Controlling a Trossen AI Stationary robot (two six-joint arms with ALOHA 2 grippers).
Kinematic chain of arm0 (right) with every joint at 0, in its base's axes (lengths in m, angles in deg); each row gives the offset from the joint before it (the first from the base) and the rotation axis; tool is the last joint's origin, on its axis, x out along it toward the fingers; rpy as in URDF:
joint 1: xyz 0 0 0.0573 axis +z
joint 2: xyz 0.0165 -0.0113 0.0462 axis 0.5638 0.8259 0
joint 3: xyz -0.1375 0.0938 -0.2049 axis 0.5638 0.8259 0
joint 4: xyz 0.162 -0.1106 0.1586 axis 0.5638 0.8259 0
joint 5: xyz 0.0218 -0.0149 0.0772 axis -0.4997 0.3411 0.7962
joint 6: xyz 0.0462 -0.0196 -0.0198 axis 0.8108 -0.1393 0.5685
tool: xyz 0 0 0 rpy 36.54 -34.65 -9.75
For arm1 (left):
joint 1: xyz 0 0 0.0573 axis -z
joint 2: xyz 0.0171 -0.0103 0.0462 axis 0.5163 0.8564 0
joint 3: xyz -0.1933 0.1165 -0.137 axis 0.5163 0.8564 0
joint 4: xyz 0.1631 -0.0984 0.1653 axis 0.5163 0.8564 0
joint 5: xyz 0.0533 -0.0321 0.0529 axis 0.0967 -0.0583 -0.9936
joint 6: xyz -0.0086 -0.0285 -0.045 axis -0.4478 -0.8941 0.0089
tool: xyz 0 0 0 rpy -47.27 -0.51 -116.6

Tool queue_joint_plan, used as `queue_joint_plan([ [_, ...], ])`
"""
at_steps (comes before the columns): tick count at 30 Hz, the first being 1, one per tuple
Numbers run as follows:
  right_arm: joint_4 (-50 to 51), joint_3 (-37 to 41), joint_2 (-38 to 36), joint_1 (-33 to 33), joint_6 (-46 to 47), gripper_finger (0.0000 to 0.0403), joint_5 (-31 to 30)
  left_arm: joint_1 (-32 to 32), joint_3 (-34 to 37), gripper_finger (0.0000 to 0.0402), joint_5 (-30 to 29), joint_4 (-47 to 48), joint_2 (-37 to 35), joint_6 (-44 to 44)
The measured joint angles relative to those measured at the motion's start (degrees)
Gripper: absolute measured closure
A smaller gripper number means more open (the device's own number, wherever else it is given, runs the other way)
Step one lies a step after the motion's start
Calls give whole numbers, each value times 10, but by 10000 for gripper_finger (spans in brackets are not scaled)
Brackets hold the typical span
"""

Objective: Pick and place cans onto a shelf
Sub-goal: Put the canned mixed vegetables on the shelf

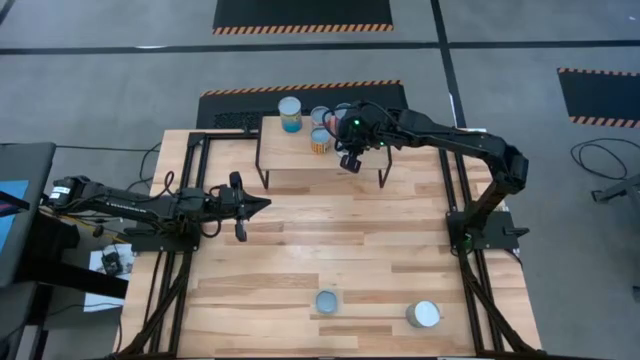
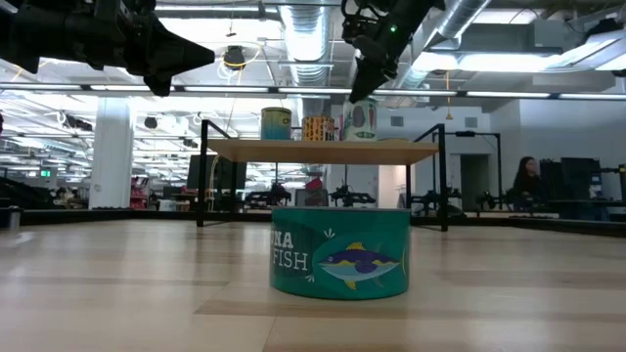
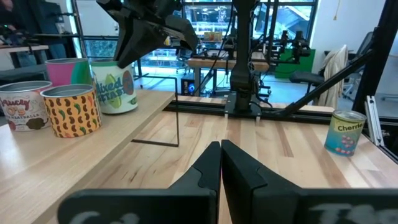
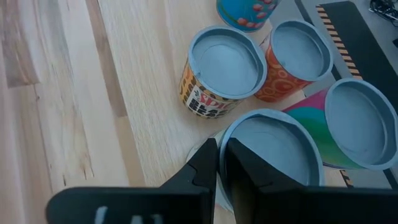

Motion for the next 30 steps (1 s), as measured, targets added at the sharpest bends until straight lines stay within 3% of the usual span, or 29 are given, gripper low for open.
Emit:
queue_joint_plan([
  [19, 0, 0, 0, 0, -8, 350, 0, 0, 0, 400, 0, 0, 0, -1],
  [30, -1, 0, 0, 0, -8, 276, 0, 0, 0, 400, 0, 0, 0, -2],
])
